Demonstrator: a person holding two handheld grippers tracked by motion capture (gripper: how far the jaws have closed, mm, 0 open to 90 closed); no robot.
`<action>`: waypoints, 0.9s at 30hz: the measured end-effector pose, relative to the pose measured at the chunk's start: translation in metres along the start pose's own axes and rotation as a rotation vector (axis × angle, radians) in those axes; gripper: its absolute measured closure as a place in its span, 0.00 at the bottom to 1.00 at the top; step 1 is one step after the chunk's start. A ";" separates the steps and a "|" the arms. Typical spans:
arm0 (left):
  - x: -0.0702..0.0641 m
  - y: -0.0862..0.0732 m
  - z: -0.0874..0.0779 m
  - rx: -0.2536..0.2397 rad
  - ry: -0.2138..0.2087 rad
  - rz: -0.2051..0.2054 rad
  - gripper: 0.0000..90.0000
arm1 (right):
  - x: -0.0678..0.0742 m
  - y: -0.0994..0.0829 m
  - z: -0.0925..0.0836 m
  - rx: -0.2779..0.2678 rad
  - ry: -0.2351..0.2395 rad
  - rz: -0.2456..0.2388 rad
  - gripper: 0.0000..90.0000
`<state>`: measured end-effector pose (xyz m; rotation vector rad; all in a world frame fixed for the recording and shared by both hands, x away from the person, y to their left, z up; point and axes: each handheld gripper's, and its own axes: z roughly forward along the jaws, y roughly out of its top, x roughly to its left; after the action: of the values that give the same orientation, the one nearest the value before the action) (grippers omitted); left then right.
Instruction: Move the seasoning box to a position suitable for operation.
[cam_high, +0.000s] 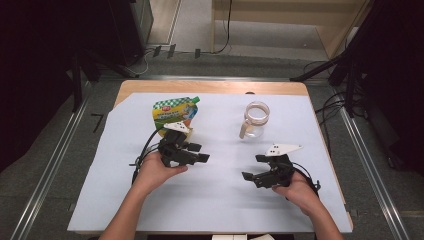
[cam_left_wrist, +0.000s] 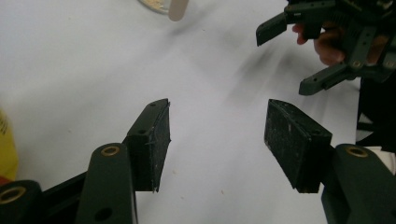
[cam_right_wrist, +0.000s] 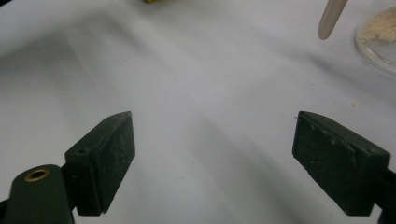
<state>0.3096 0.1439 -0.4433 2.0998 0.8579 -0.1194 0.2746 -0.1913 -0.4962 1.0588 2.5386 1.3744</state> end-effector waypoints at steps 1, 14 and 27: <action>0.000 -0.001 0.000 0.006 0.003 0.004 0.46 | 0.000 0.000 0.001 0.005 -0.007 0.001 0.15; -0.005 -0.005 0.002 0.029 0.022 0.076 0.45 | -0.005 0.004 0.002 0.023 -0.014 0.009 0.32; -0.005 -0.003 0.005 0.041 0.037 0.085 0.43 | -0.007 0.008 -0.006 -0.052 -0.048 0.003 0.47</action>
<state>0.3055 0.1391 -0.4466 2.1796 0.7929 -0.0536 0.2819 -0.1968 -0.4880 1.0742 2.4551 1.3901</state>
